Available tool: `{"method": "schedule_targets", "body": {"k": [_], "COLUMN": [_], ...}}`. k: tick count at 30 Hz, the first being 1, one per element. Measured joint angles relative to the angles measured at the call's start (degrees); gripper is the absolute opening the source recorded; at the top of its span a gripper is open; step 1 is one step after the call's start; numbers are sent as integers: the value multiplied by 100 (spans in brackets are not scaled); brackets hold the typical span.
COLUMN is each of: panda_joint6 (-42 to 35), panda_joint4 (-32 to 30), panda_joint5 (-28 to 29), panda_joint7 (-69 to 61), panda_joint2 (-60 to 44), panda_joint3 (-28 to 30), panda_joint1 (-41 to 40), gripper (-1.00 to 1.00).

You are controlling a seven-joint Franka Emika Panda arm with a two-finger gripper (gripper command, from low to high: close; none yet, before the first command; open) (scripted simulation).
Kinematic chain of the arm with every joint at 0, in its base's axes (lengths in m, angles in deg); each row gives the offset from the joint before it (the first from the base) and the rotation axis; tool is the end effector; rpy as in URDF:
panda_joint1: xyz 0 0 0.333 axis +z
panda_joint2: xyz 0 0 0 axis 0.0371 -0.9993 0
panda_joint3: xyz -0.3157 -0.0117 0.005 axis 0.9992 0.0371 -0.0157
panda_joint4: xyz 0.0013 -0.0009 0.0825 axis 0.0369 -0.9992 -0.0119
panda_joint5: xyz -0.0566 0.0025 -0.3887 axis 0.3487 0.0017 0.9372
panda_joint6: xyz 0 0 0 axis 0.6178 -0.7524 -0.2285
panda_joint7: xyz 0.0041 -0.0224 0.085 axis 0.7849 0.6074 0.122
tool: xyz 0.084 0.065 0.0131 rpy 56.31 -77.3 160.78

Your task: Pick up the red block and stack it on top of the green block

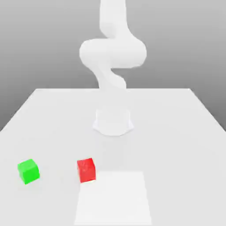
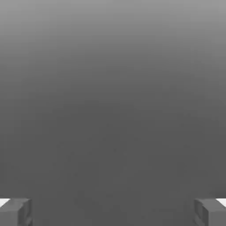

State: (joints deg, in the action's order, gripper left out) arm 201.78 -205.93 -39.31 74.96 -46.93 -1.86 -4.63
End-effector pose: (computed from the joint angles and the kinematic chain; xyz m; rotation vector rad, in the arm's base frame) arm 0.3740 -0.0060 0.6611 -2.4178 1.1924 -0.9305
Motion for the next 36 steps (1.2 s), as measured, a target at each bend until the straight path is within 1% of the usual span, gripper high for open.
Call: {"method": "schedule_targets", "body": {"k": [11,18,20,23,26,27,33,36], "panda_joint6": [1525,2629,2964,3486,4015,4122,4192,3860], "panda_joint4": [-1864,-3114,-3177,-3123,-3042,-3026,-3017,-3069], "panda_joint5": [-106,-180,-98,216,503,532,564,381], "panda_joint7": [2807,4738,4961,5233,5443,5460,5487,5362], "panda_joint2": [-2003,-3476,-3879,-4496,-5115,-5241,-5304,-4920], "panda_joint3": [-483,-584,-599,-515,-176,-108,-68,-207], "panda_joint1": [-1184,-1810,-1898,-1928,-1653,-1594,-1559,-1646], "gripper": [0,0,0,0,0,-100,-100,-100]}}
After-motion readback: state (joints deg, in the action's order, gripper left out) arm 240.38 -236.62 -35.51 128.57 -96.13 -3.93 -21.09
